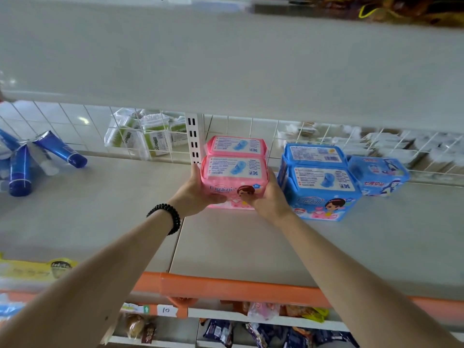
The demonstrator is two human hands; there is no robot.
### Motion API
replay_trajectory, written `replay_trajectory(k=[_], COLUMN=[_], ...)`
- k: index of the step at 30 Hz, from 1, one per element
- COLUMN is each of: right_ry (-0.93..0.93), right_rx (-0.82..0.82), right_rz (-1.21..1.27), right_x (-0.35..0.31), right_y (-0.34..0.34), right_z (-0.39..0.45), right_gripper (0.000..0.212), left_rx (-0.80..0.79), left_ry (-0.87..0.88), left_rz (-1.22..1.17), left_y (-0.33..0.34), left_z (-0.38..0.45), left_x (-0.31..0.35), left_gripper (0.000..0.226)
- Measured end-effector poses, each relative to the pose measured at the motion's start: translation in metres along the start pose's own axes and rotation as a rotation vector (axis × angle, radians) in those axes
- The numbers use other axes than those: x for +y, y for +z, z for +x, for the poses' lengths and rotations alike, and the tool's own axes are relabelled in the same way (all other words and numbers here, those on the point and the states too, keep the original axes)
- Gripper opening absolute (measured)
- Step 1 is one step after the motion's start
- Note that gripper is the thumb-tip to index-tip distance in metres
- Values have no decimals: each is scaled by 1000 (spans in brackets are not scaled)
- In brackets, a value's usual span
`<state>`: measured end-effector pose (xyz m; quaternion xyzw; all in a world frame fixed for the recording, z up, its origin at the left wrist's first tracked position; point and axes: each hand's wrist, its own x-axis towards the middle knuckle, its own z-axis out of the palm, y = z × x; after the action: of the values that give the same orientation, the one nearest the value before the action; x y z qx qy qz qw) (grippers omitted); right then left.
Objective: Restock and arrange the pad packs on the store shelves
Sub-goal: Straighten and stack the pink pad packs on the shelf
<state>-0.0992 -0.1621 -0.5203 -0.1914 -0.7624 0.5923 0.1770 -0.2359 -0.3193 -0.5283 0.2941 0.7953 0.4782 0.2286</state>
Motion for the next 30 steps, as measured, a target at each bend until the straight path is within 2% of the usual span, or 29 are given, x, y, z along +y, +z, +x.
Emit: replay_trajectory(k=[4, 7, 10, 12, 14, 16, 19, 21, 25, 28, 30], right_ry=[18, 96, 140, 70, -29, -105, -42, -22, 21, 37, 33], right_rx=[40, 74, 102, 168, 261, 347, 413, 359, 81, -61, -79], right_rz=[2, -24, -176, -233, -249, -296, -365, -448, -721, -799, -780], right_x=[-4, -16, -15, -7, -2, -2, -6, -10, -12, -11, -10], right_y=[4, 2, -12, -33, -66, -104, -151, -172, -191, -184, -178], right_z=[-3, -21, -54, -85, -114, -130, -120, -100, -55, -35, -30], right_gripper=[80, 70, 75, 75, 54, 41, 52, 74, 116, 120, 118], left_rx=[-17, 31, 67, 200, 339, 367, 358, 360, 320, 313, 296], left_ry=[-11, -1, 47, 56, 229, 433, 478, 455, 205, 41, -40], left_rz=[66, 160, 161, 191, 344, 460, 545, 649, 831, 855, 842], left_y=[1, 2, 7, 17, 34, 54, 87, 99, 97, 82, 72], left_z=[-3, -19, -47, -75, -105, -121, -115, -102, -75, -65, -62], left_x=[0, 1, 6, 14, 25, 39, 57, 67, 74, 71, 65], left_gripper=[80, 80, 103, 119, 114, 105, 96, 97, 97, 85, 74])
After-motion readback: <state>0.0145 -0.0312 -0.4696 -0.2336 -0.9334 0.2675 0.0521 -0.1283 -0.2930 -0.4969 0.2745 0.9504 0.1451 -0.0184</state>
